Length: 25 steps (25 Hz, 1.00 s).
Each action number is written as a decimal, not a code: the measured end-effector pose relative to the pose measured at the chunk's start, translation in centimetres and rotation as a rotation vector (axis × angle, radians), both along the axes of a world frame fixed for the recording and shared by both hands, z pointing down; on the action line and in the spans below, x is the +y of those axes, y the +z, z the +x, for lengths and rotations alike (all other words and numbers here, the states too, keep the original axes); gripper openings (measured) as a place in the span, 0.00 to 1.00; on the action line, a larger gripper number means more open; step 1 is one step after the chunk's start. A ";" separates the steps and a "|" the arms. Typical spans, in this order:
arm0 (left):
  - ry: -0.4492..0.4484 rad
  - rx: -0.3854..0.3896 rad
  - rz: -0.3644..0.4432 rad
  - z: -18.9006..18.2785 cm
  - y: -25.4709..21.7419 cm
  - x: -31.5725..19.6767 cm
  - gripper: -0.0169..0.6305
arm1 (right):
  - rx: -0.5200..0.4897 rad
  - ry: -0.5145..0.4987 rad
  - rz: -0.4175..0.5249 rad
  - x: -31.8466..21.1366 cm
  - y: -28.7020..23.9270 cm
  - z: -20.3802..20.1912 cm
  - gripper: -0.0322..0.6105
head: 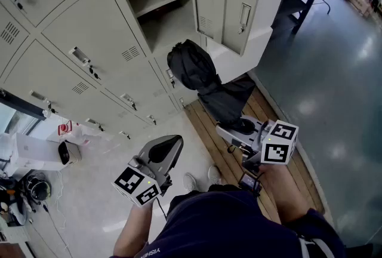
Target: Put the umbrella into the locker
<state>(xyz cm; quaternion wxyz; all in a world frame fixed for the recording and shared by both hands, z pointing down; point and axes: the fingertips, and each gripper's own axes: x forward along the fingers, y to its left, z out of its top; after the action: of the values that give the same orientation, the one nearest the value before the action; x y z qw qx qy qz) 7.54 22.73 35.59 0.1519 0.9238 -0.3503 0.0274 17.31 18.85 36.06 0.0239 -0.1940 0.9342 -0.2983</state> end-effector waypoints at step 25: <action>-0.068 -0.009 -0.018 0.6 1.1 0.9 0.03 | 0.015 -0.023 -0.022 -0.5 1.8 1.4 0.21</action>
<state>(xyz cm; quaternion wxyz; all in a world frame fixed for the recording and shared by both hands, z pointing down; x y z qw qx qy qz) 8.18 23.61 36.65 0.1596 0.9098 -0.3820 0.0296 18.72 18.33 37.85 0.0114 -0.1859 0.9332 -0.3075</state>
